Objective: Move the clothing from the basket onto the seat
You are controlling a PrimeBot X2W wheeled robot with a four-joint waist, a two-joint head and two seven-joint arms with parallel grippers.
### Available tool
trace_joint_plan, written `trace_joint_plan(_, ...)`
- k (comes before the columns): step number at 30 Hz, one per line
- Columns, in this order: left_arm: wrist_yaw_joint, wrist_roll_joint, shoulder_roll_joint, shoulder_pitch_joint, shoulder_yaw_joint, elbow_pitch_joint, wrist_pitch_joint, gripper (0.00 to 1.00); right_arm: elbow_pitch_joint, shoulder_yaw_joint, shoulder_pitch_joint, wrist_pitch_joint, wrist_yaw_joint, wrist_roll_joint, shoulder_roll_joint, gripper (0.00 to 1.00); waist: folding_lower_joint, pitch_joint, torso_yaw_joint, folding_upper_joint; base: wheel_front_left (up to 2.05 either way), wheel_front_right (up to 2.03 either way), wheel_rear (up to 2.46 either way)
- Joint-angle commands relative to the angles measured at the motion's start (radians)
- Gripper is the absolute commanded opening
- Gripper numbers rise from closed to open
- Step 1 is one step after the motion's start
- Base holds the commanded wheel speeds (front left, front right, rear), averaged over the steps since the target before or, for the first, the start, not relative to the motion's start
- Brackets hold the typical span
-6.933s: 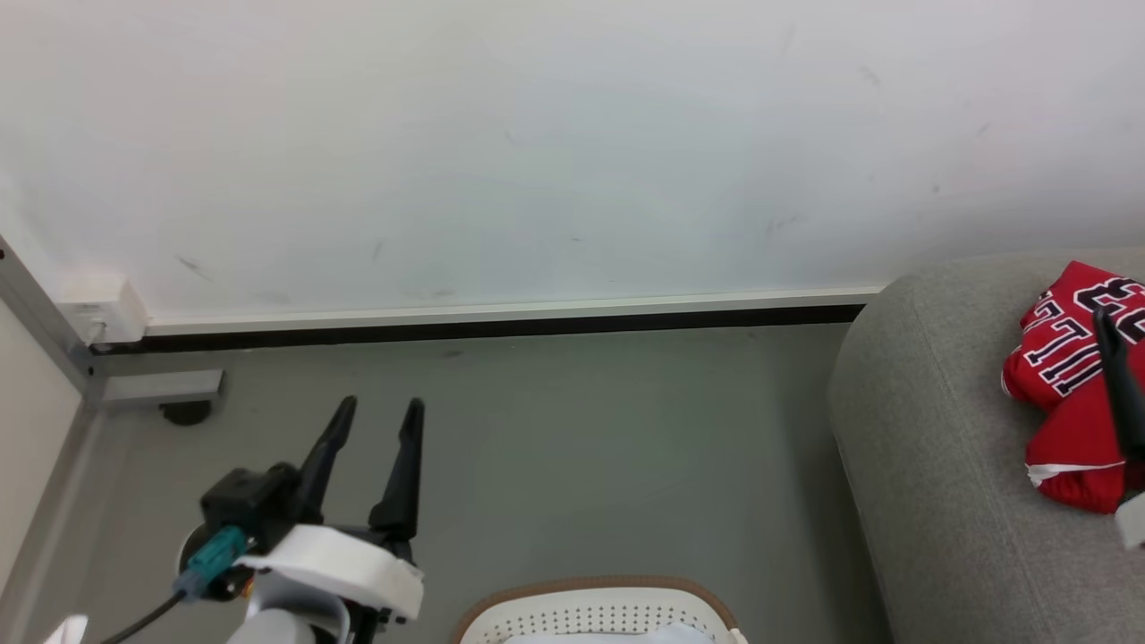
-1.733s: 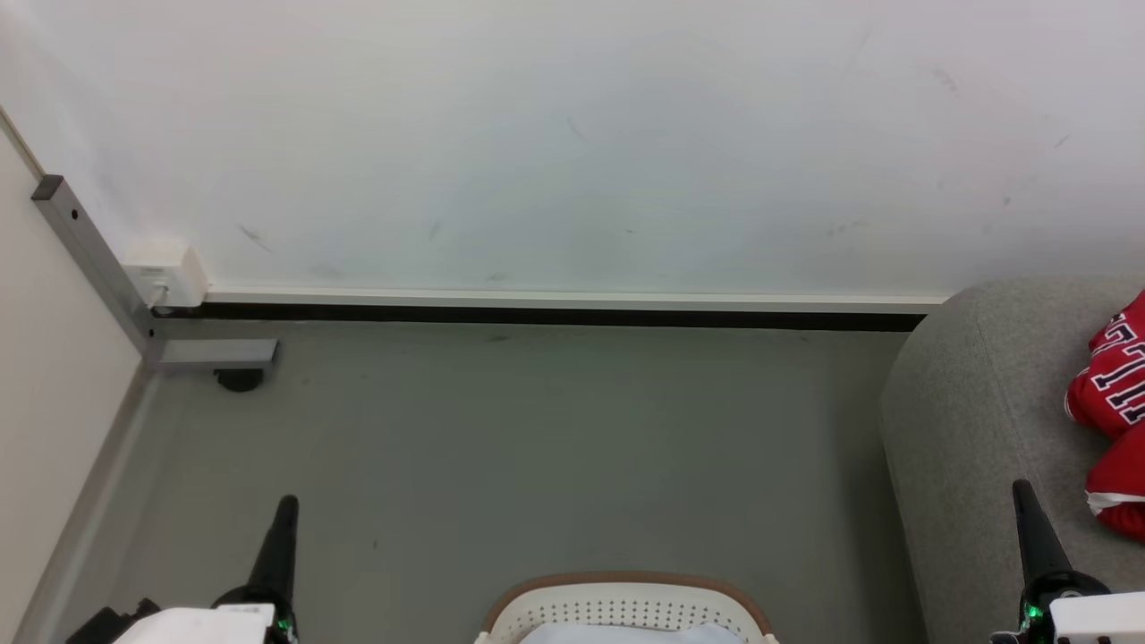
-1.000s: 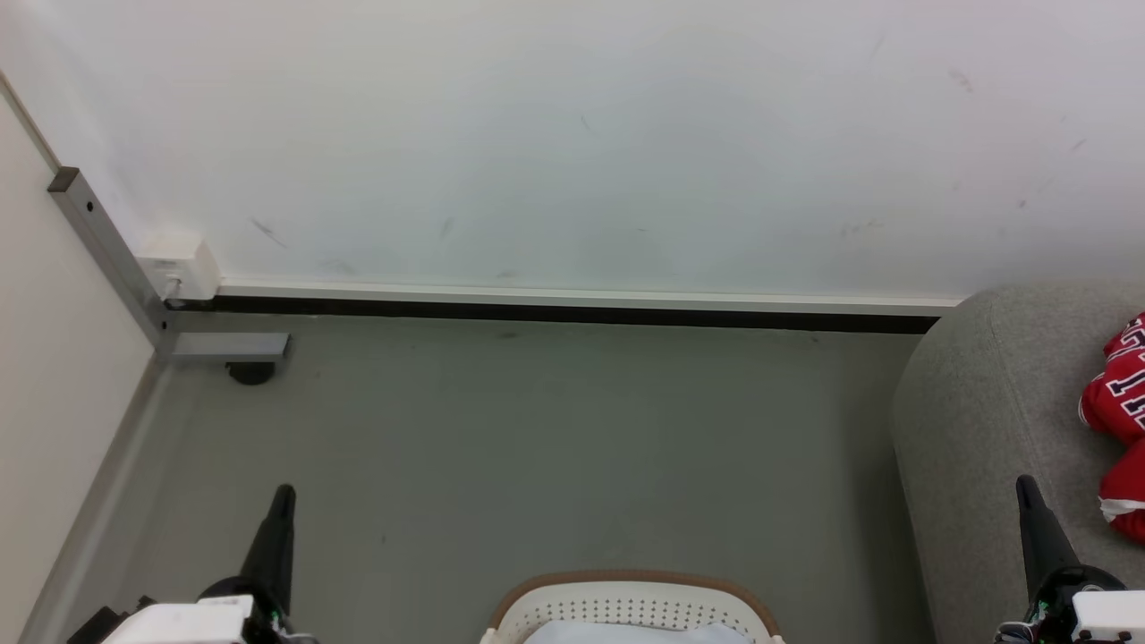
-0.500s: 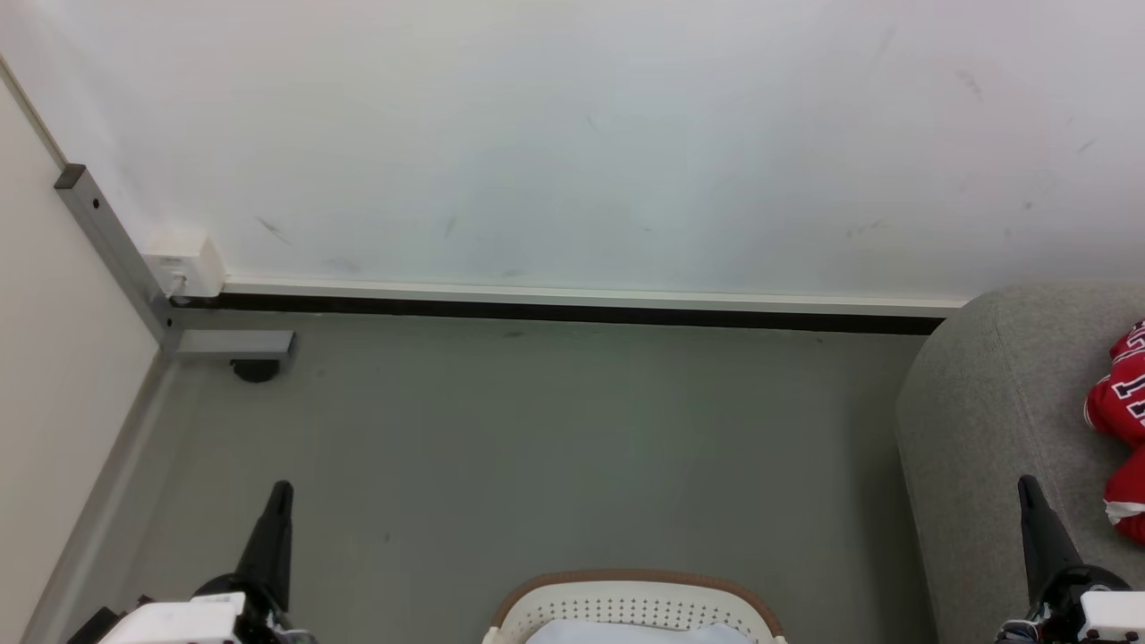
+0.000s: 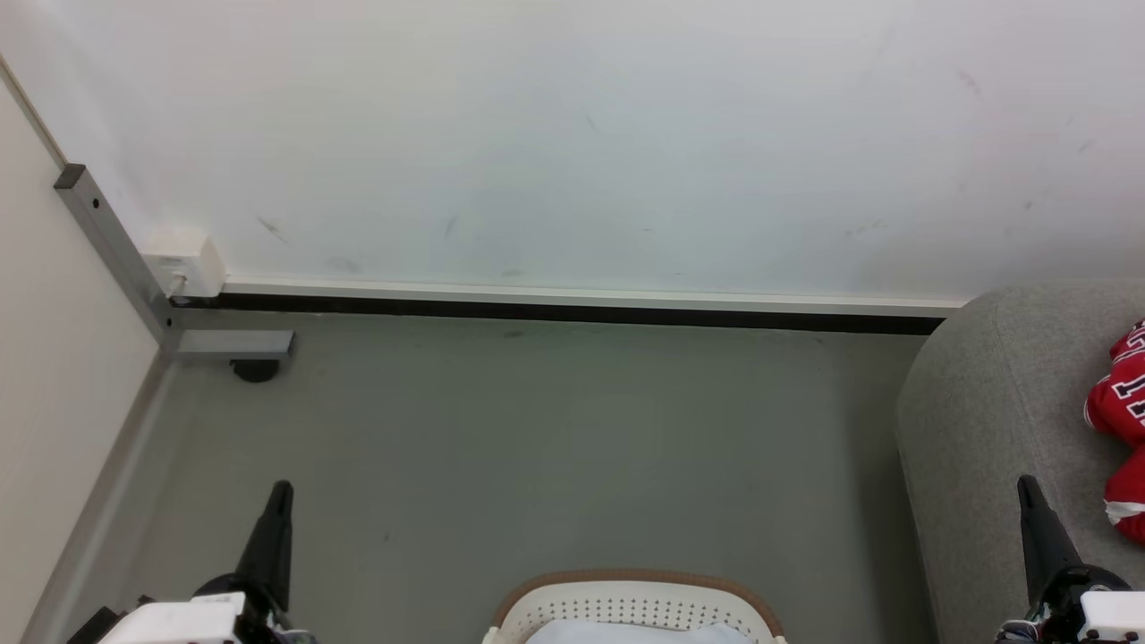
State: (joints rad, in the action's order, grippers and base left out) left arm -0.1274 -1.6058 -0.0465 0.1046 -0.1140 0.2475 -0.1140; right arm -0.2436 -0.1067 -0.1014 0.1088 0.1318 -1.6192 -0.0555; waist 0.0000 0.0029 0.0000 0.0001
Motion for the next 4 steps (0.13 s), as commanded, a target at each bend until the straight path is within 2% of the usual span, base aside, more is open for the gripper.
trace_joint_plan(1, -0.006, -0.013, -0.007, 0.009, -0.002, -0.003, -0.004, 0.0, -0.003, -0.004, -0.013, 0.003, -0.002, 0.002, 0.001, 0.0, 0.0, 0.0, 0.0, -0.0001, 0.0, 0.0, 0.0)
trace_joint_plan(4, -0.006, -0.013, -0.007, 0.009, -0.002, -0.003, -0.004, 0.0, -0.003, -0.004, -0.013, 0.004, -0.002, 0.002, 0.001, 0.0, 0.0, 0.0, 0.0, -0.0001, 0.0, 0.0, 0.0)
